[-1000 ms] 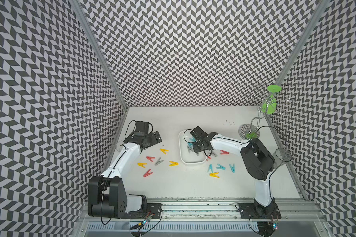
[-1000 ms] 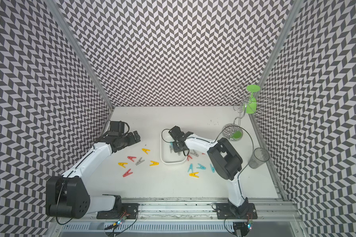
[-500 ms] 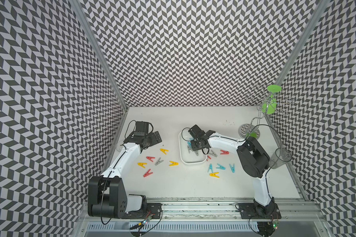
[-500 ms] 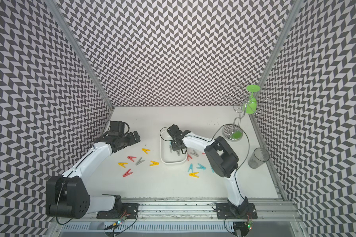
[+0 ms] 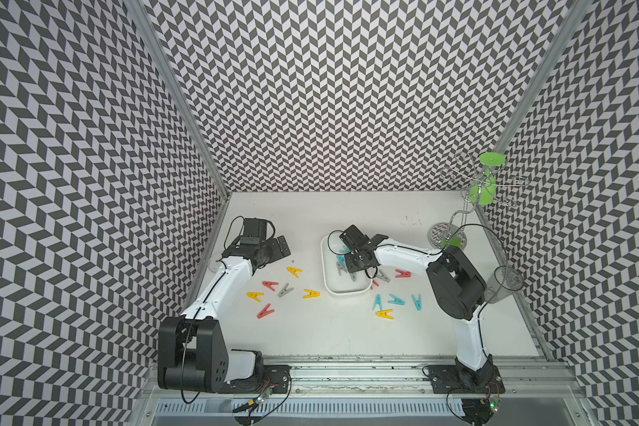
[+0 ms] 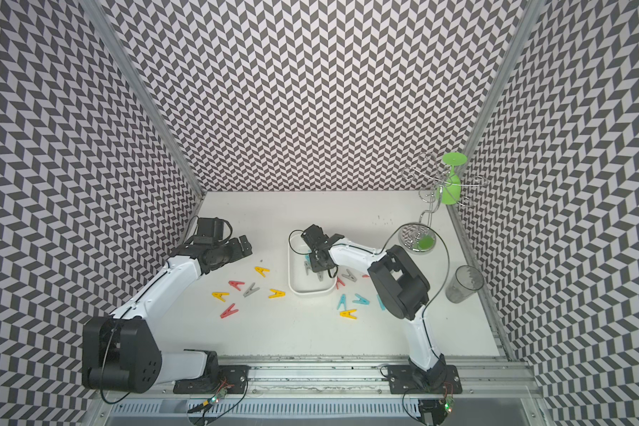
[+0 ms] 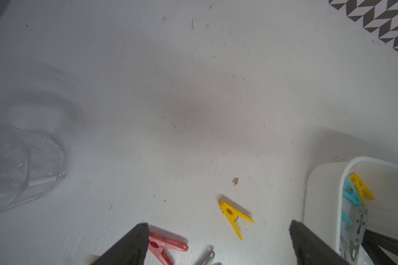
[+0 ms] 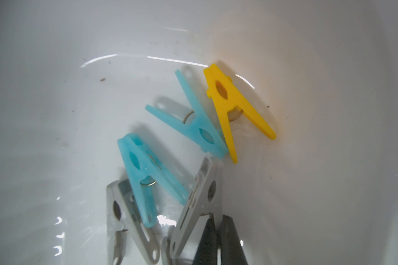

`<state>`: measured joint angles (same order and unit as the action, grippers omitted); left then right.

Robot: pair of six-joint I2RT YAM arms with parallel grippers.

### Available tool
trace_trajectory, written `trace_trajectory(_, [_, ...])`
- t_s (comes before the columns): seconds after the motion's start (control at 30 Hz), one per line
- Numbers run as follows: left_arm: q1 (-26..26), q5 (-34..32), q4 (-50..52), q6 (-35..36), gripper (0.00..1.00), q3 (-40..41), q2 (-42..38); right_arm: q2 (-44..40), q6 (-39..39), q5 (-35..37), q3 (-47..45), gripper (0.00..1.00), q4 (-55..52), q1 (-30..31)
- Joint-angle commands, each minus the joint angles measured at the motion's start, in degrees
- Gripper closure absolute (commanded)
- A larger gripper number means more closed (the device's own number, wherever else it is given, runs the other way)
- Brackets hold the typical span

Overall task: Put the clothespins into the storage box
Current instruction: Place the clothespin in the storage box.

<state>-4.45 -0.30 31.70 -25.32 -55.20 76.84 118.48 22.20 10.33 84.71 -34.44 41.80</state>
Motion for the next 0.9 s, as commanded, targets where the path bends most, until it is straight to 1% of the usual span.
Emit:
trace_trajectory(0.0, [0.38,-0.32,-0.50,0.36,0.00,-0.35,-0.90,-2.93,0.10,2.31,-0.32,0.93,-1.07,-0.31])
trace_trajectory(0.2, [0.40,-0.02,-0.68,0.29,0.00,-0.21,-0.72,-1.80,0.08,2.58,-0.05,0.92,-2.00,-0.58])
trace_trajectory(0.27, [0.42,-0.07,-0.81,0.45,0.00,-0.22,-0.80,-1.38,0.08,2.08,-0.07,0.90,-1.90,-0.62])
trace_trajectory(0.4, [0.40,-0.14,-0.73,0.46,0.00,-0.18,-0.67,-0.78,0.27,1.40,0.71,0.84,-1.65,-0.64])
trace_trajectory(0.53, [0.40,-0.08,-0.77,0.49,0.00,-0.17,-0.64,-1.69,0.36,0.83,2.48,0.82,-2.04,-0.62])
trace_trajectory(0.7, [0.47,-0.08,-0.97,0.40,0.00,-0.17,-0.55,-5.85,0.38,-1.67,4.15,0.79,-3.21,-1.13])
trace_trajectory(0.77, [0.45,0.07,-1.04,0.32,0.00,-0.25,-0.44,-8.07,0.84,-3.24,3.60,0.77,-3.15,-2.00])
trace_trajectory(0.87, [0.41,0.28,-1.25,0.11,0.00,-0.19,-0.17,-11.86,1.20,-3.58,0.82,0.74,-2.45,-3.60])
